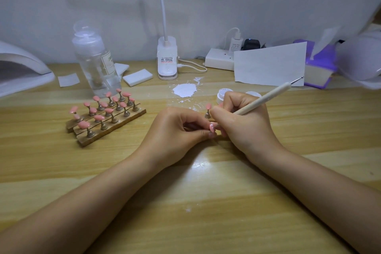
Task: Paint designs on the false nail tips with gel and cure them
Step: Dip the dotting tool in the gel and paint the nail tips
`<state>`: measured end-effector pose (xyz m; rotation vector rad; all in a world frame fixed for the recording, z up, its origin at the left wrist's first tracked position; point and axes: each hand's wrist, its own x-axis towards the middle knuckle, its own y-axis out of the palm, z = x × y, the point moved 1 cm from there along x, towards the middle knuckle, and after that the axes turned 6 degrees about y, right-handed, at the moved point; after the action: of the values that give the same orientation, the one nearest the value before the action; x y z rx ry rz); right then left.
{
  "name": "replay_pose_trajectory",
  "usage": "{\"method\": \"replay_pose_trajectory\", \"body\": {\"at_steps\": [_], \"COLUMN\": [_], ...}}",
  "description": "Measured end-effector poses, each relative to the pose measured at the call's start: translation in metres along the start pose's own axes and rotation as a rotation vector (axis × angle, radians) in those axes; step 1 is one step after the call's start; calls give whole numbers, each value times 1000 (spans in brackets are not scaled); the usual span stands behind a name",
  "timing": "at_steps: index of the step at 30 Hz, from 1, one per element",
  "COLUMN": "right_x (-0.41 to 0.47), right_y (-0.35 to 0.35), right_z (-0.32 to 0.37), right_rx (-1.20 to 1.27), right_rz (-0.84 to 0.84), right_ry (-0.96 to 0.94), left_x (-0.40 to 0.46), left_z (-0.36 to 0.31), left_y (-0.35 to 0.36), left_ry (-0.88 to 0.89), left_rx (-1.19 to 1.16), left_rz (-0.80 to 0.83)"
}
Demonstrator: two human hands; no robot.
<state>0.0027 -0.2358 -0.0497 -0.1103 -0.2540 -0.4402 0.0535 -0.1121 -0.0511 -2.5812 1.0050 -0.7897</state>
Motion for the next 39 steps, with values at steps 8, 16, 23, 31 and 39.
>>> {"method": "replay_pose_trajectory", "body": {"at_steps": [8,16,23,31,39], "right_x": [0,1,0,0,1], "right_y": [0,1,0,0,-1], "right_z": [1,0,0,1,3], "right_rx": [2,4,3,-3,38], "right_rz": [0,-8,-13,-33,-77], "right_ry": [3,6,7,26,64], "left_x": [0,0,0,0,0], "left_z": [0,0,-1,-1,0], "left_y": [0,0,0,0,0], "left_ry": [-2,7,9,8,10], "left_rx": [3,3,9,13,16], "left_rz": [-4,-12,-3,-10,-18]}}
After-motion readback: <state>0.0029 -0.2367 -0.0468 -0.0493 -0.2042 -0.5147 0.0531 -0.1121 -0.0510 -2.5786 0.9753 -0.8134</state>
